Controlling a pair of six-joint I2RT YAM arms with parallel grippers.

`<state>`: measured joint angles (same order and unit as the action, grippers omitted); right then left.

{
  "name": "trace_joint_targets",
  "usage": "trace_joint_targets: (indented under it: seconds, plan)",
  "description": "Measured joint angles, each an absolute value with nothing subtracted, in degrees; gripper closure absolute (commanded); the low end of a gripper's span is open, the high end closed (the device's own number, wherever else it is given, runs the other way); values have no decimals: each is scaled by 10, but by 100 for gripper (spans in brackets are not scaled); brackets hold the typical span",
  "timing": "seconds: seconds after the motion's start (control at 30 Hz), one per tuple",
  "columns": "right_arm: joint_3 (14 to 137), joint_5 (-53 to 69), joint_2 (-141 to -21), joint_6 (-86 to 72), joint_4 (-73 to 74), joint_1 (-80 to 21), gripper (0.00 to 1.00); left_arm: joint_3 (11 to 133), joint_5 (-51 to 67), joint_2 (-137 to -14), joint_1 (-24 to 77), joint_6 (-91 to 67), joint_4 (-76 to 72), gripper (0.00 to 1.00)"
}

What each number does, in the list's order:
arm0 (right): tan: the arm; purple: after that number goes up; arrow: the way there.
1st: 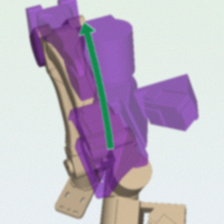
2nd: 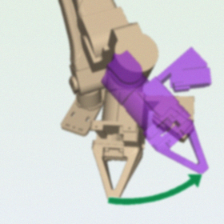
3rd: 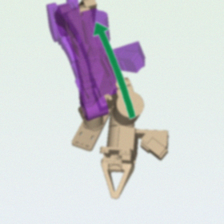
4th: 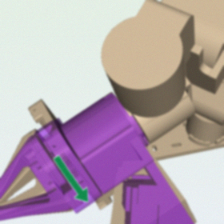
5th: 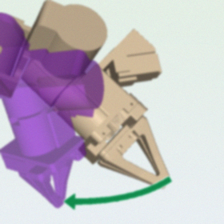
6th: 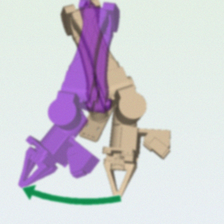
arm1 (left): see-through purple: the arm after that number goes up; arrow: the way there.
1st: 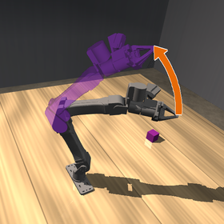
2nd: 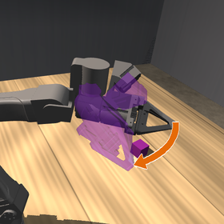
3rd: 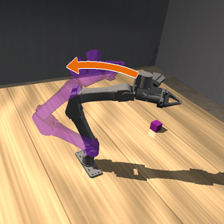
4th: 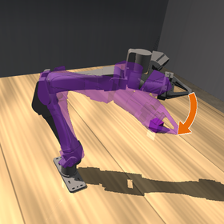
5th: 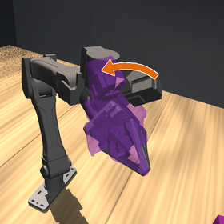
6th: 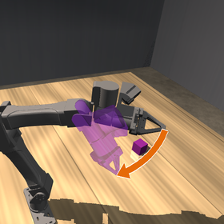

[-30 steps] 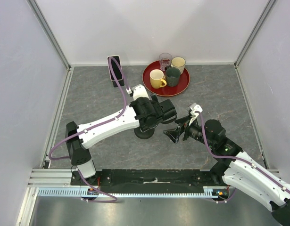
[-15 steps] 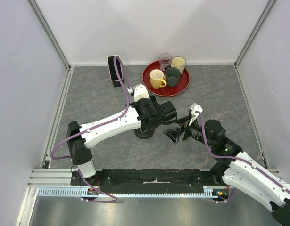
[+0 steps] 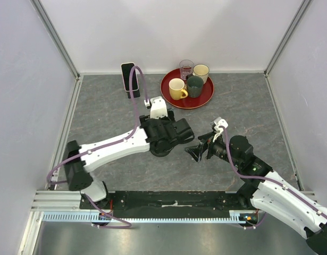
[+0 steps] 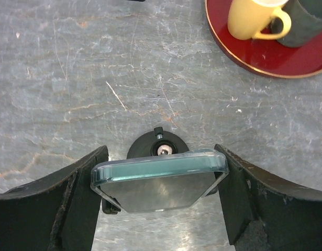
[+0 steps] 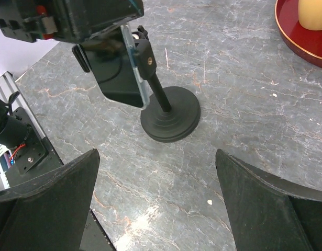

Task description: Place the phone on the phone stand

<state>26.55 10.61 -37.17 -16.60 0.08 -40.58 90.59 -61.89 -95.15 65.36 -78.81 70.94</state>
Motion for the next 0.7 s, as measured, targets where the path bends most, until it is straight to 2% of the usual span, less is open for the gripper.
trace_joint_targets:
  seconds: [0.1, 0.17, 0.27, 0.47, 0.7]
  plan:
    - [260, 103, -372, -166, 1, -405, 2, 814, -608, -879, 646, -628, 562, 98]
    - [257, 101, -373, -167, 1, -403, 2, 730, -549, -806, 619, -504, 431, 98]
    - [256, 99, -380, -167, 0, -403, 2, 663, -483, -731, 554, -386, 320, 98]
    - [249, 92, -392, -167, -4, -402, 2, 663, -446, -761, 468, -208, 206, 98]
    - [247, 90, -411, -168, -7, -399, 2, 711, -396, -837, 387, -135, 123, 98]
